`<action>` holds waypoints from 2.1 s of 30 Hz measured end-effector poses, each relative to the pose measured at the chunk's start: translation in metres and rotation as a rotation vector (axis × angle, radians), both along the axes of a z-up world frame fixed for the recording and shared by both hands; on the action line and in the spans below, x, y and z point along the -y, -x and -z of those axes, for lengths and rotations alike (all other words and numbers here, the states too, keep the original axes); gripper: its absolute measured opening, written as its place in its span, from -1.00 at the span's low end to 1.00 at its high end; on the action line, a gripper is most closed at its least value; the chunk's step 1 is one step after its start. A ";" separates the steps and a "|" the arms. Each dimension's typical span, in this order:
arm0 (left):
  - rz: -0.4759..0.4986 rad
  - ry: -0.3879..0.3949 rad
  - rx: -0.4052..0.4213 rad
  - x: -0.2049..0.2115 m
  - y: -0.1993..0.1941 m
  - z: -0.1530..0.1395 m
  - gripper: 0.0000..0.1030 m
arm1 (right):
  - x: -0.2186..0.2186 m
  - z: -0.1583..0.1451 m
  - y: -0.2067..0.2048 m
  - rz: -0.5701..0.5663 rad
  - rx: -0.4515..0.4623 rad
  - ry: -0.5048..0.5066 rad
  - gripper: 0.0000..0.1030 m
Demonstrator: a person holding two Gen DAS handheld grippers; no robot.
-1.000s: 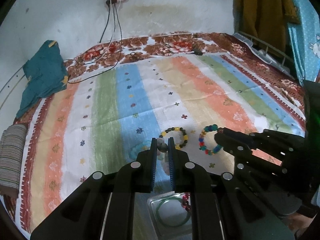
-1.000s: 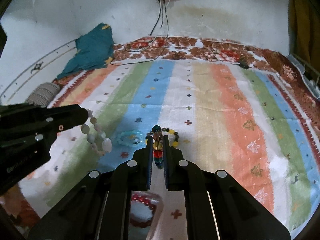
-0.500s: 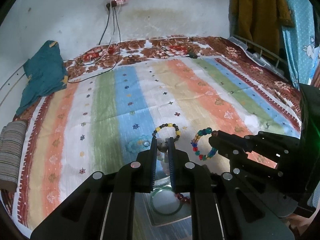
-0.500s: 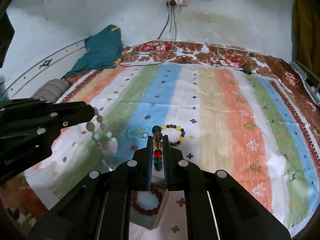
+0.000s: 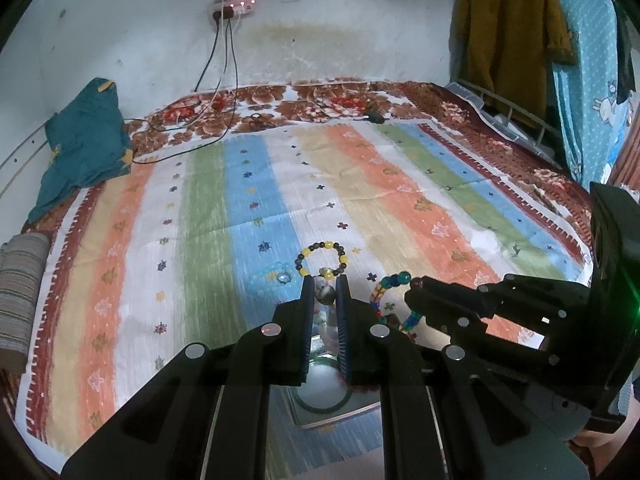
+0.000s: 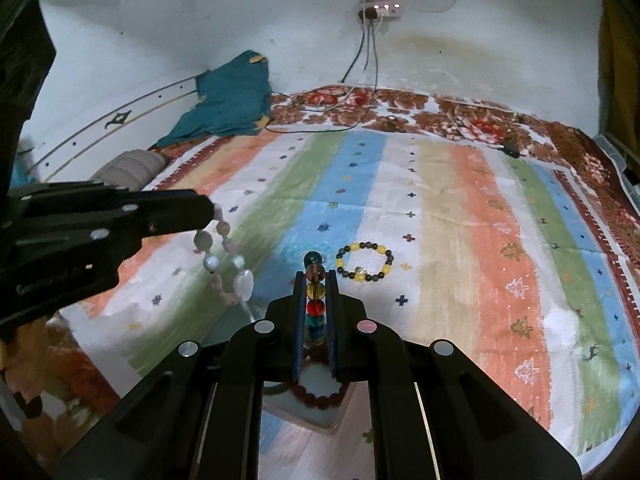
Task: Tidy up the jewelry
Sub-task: 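Open left tool over the silver tin while right tool releases the multicolour bracelet there, then move both open tools toward the light blue and yellow-black bracelets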
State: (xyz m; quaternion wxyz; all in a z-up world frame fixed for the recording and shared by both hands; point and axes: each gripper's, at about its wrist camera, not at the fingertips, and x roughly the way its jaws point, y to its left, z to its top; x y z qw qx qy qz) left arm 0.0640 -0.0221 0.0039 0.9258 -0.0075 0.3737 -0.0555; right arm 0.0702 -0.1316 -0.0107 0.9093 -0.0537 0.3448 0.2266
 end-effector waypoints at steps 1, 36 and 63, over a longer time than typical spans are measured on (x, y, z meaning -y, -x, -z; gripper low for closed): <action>0.001 0.003 0.002 0.000 0.002 -0.001 -0.80 | -0.001 0.001 0.002 -0.006 -0.003 -0.001 -0.80; -0.159 0.006 -0.042 -0.028 -0.003 0.004 0.19 | 0.028 0.012 -0.016 0.130 -0.079 -0.009 0.04; -0.231 -0.023 -0.099 -0.047 -0.047 0.023 0.79 | 0.038 0.017 -0.060 0.200 -0.112 -0.012 0.52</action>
